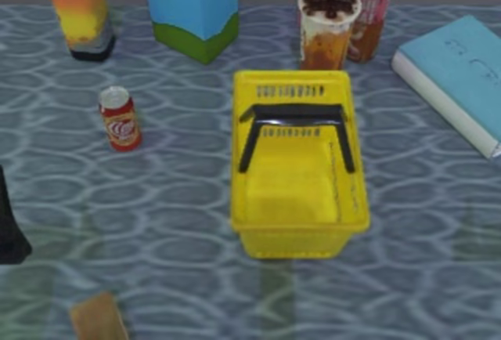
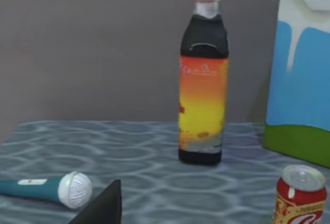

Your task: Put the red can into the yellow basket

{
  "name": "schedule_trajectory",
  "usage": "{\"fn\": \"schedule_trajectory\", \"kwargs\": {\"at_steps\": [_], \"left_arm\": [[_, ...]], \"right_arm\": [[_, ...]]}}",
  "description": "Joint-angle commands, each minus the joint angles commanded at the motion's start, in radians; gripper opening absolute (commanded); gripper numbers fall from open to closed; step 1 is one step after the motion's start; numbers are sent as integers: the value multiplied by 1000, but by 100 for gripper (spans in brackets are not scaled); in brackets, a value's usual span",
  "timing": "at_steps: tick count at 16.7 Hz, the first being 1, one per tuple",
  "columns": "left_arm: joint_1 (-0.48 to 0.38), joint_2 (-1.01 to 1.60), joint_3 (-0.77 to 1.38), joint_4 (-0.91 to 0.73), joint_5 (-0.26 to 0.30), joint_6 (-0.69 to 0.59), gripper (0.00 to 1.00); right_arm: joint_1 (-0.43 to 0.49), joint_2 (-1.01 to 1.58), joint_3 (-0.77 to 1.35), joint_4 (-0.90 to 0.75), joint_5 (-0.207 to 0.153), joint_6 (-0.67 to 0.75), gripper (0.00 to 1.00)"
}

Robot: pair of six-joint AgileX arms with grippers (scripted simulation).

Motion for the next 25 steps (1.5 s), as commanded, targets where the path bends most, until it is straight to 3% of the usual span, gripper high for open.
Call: {"fn": "schedule_trajectory", "kwargs": {"at_steps": [5, 10, 25], "left_arm": [[-13, 54, 57, -38, 8, 14, 100], [-61, 325, 323, -219, 32, 87, 100], [-188, 1779, 1594, -1045, 38, 478, 100]], "right_arm": [[0, 0, 0, 0, 0, 0, 100], [0, 0, 0, 0, 0, 0, 100], [0, 0, 0, 0, 0, 0, 100]]}}
